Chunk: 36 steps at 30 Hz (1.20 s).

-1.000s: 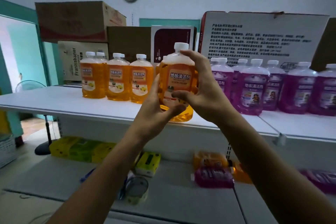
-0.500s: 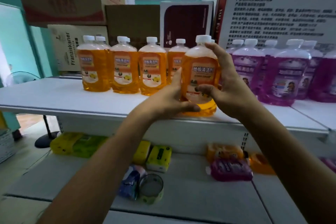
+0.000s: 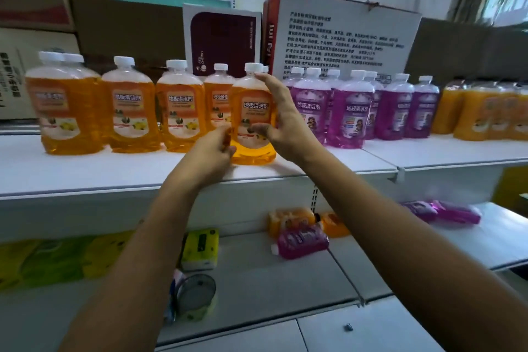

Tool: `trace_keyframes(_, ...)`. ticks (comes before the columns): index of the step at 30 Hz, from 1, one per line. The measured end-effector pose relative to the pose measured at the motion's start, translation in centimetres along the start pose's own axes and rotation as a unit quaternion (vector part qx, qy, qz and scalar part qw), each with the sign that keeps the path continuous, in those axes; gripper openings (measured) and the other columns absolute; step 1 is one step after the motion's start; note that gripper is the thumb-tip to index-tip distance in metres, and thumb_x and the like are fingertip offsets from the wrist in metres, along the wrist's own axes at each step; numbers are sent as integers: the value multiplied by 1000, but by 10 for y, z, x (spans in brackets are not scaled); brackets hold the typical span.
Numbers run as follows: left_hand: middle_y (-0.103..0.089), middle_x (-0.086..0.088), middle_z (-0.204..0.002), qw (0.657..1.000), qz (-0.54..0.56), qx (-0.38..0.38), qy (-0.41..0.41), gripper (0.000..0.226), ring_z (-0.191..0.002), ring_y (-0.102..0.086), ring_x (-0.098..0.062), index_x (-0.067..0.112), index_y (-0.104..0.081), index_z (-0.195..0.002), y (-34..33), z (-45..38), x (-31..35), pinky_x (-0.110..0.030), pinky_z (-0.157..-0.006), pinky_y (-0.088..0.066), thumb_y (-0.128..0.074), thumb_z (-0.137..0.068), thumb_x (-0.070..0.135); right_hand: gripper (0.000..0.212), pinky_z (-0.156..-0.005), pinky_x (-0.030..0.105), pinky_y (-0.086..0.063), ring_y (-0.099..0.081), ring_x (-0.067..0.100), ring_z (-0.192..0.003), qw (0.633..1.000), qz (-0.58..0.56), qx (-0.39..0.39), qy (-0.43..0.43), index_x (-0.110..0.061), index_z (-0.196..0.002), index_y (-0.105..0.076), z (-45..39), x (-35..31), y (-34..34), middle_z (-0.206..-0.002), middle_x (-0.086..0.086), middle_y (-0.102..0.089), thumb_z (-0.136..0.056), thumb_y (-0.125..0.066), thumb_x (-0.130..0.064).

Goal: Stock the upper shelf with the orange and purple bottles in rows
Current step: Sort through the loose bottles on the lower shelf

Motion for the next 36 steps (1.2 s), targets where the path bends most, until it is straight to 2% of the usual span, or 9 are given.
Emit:
trace_keyframes(7,-63,-10,-127,996,-39,76,32,34,-114,-58,-25,10,-59,-129,7,0,-3,-29,-90,-42,-53,-99,24,89,-100,31,-54,-45,21,-131,998,17,10,-56,-26,-152,-30,-36,28,-26,-151,9,-27,-83,-65,17)
trace_keyframes(11,-68,-9,-115,994,-90,62,29,30,-104,-60,-25,11,-66,-115,0,-5,-6,-33,-86,-47,-53,-97,31,89,-80,9,-52,-46,19,-127,997,15,20,-70,-29,-152,-31,-52,41,-45,-150,8,-29,-84,-59,21)
trace_keyframes(15,-68,-8,-113,993,-95,60,29,30,-101,-60,-25,11,-67,-114,1,-5,-5,-34,-85,-48,-53,-97,32,88,-75,5,-49,-45,17,-129,997,23,22,-74,-33,-151,-29,-63,47,-56,-151,7,-28,-85,-58,18)
trace_keyframes(18,-68,-6,-109,993,-92,58,34,29,-97,-60,-23,12,-67,-112,0,-6,-4,-35,-85,-49,-53,-98,34,89,-79,10,-49,-44,20,-132,997,27,14,-72,-36,-150,-27,-66,51,-57,-151,7,-29,-86,-60,15)
trace_keyframes(23,-64,-1,-97,989,-147,28,22,25,-86,-57,-17,14,-66,-106,-12,-8,3,-30,-72,-42,-52,-99,32,90,-105,36,-49,-42,25,-137,996,46,3,-76,-36,-151,-25,-62,48,-53,-151,9,-28,-86,-61,14)
trace_keyframes(27,-66,-4,-91,988,-147,49,15,23,-84,-61,-21,13,-67,-94,-11,-5,2,-34,-71,-48,-51,-98,29,85,-106,50,-48,-47,23,-135,994,77,-4,-75,-47,-153,-15,-44,41,-55,-155,4,-32,-96,-59,-4)
trace_keyframes(31,-69,-7,-90,989,-137,51,18,20,-79,-61,-21,14,-67,-89,-9,-7,1,-31,-65,-45,-51,-95,25,114,-120,52,-27,-15,32,-152,982,110,-52,-144,-35,-157,13,-39,32,-52,-166,10,12,-87,-73,-9)
trace_keyframes(33,-70,-7,-91,988,-134,71,-1,18,-77,-61,-20,16,-66,-89,-8,-4,2,-30,-64,-45,-50,-95,22,107,-122,51,-21,-14,33,-152,981,92,-51,-163,-28,-159,3,-31,16,-44,-165,15,2,-86,-76,-21)
trace_keyframes(36,-71,-7,-98,978,-140,137,-75,22,-87,-62,-23,11,-71,-99,-6,7,6,-39,-77,-54,-50,-96,18,80,-117,49,-35,-34,23,-144,990,43,-44,-128,-22,-155,-23,17,-11,-26,-157,7,-29,-91,-70,-22)
Point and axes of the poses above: each hand's wrist, its own z-axis away from the middle knuckle, its own y-axis out of the back of the hand, x = y × z, the point moved 3 cm from there along -z, towards the middle knuckle
